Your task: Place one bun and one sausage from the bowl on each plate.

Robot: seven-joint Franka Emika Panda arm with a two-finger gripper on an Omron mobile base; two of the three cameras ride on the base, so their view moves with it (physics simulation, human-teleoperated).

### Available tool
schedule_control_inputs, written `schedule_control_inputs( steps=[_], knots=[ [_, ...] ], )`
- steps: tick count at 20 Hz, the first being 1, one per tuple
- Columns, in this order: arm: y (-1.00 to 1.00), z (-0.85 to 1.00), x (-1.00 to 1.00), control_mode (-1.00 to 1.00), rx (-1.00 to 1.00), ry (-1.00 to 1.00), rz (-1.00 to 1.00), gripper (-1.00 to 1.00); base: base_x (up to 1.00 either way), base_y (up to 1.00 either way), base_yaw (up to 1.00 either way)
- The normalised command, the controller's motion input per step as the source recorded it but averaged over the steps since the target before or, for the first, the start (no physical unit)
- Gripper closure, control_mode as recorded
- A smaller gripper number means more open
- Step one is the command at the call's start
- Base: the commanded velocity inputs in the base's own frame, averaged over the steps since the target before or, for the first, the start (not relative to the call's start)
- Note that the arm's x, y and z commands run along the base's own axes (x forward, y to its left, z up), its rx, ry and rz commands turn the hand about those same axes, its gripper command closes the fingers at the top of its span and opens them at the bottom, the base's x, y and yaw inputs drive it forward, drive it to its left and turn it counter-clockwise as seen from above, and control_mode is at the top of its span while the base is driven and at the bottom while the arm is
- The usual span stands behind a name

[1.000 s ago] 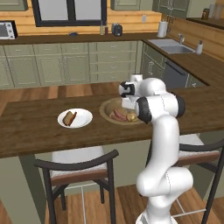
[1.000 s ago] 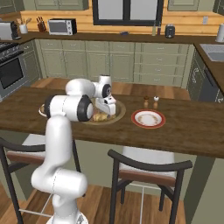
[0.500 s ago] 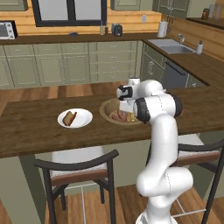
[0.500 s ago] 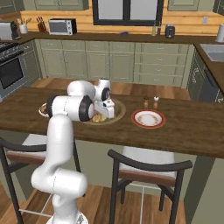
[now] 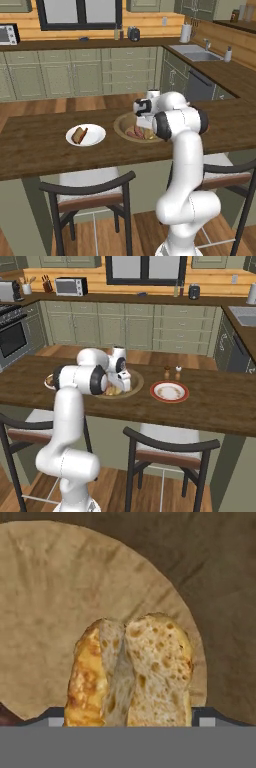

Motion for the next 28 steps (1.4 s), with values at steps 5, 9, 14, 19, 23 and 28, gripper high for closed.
schedule_control_inputs(
  steps=[5,9,14,19,23,28],
  knots=[
    [-0.13,0.69,-0.40,-1.00,0.00,-0.28,-0.04,1.00,0.00,0.00,0.00],
    [-0.66,1.00,-0.43,-1.00,0.00,-0.24,-0.13,1.00,0.00,0.00,0.00],
    [-0.99,0.78,-0.22,-1.00,0.00,-0.08,-0.19,1.00,0.00,0.00,0.00],
    [-1.00,0.32,0.00,-1.00,0.00,0.00,-0.20,1.00,0.00,0.00,0.00],
    [-0.99,-0.04,0.23,-1.00,0.00,0.04,-0.10,1.00,0.00,0.00,0.00],
    [-0.71,-0.40,0.43,-1.00,0.02,0.01,0.00,1.00,0.00,0.00,0.00]
  ],
)
